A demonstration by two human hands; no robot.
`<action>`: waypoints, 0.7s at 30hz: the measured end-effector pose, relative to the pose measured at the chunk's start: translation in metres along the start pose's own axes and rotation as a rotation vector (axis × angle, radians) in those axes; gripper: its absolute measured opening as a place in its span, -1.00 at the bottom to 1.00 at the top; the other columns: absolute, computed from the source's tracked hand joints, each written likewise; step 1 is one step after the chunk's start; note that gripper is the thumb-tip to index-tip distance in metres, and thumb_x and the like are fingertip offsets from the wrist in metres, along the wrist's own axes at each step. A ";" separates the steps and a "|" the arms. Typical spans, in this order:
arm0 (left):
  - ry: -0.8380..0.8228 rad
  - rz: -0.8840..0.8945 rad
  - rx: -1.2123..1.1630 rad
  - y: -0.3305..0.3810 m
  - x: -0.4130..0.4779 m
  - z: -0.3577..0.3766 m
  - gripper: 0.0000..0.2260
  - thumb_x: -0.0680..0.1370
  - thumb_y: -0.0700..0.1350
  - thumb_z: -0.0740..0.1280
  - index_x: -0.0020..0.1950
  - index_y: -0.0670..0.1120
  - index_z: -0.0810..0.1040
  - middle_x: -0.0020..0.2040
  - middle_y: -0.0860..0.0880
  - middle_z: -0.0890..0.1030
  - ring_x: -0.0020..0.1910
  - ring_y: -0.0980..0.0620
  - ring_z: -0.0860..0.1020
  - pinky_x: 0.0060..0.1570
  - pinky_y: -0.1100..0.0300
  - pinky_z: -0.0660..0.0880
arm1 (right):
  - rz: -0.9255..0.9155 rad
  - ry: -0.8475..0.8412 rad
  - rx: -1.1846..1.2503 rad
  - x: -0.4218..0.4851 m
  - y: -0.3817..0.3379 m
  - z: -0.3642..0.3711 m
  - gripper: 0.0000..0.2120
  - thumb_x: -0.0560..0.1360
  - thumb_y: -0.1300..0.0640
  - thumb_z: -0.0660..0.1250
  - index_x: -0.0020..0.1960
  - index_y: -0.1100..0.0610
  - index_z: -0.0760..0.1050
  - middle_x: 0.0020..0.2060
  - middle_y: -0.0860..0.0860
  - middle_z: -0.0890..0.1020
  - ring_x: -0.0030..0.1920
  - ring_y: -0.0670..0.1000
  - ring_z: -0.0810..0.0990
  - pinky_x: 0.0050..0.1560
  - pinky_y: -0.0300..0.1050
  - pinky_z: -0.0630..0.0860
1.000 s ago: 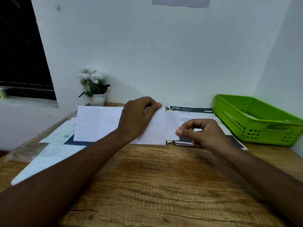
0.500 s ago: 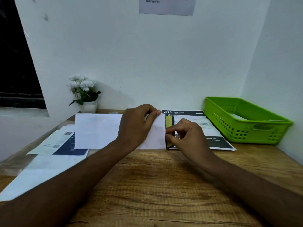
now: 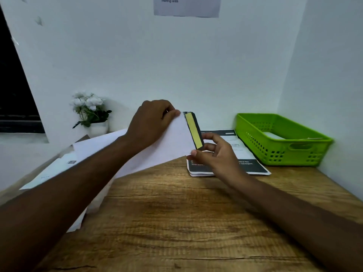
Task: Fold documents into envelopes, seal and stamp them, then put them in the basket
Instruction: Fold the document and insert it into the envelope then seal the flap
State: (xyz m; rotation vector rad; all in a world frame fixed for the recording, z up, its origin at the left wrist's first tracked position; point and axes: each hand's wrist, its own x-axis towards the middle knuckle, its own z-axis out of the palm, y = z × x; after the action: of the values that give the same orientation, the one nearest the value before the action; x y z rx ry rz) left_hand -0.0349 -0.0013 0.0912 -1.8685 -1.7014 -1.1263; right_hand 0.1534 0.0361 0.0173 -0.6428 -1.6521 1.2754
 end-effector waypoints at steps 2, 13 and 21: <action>-0.042 -0.040 -0.031 0.004 0.011 0.003 -0.79 0.57 -0.04 0.32 -0.11 -0.15 0.65 -0.14 -0.05 0.67 -0.21 0.05 0.54 -0.18 0.25 0.30 | -0.055 0.058 0.017 0.003 -0.004 -0.004 -0.64 0.48 0.38 0.39 0.13 0.02 0.45 -0.13 0.14 0.69 -0.19 0.13 0.72 -0.05 0.02 0.66; -0.462 -0.137 -0.472 0.006 0.015 0.001 -0.69 0.54 -0.38 0.24 0.17 -0.09 0.60 0.12 0.00 0.62 -0.08 0.31 0.56 -0.22 0.48 0.42 | -0.128 0.173 0.044 0.017 -0.005 -0.026 -0.67 0.53 0.43 0.26 -0.01 0.06 0.67 -0.21 0.06 0.66 -0.41 -0.01 0.59 -0.29 -0.18 0.60; -0.304 -0.397 -0.700 0.015 -0.005 0.025 -0.90 0.48 -0.13 0.44 -0.07 -0.13 0.71 -0.22 0.01 0.69 -0.37 0.25 0.55 -0.41 0.42 0.39 | -0.070 0.142 0.052 0.019 -0.002 -0.028 -0.78 0.55 0.31 0.30 -0.05 0.09 0.69 -0.06 0.00 0.72 -0.05 0.02 0.65 0.01 -0.03 0.59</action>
State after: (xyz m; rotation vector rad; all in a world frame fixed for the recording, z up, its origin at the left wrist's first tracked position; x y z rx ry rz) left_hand -0.0125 0.0110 0.0761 -2.2413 -2.0918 -1.8652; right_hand 0.1698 0.0642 0.0270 -0.6237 -1.5081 1.1912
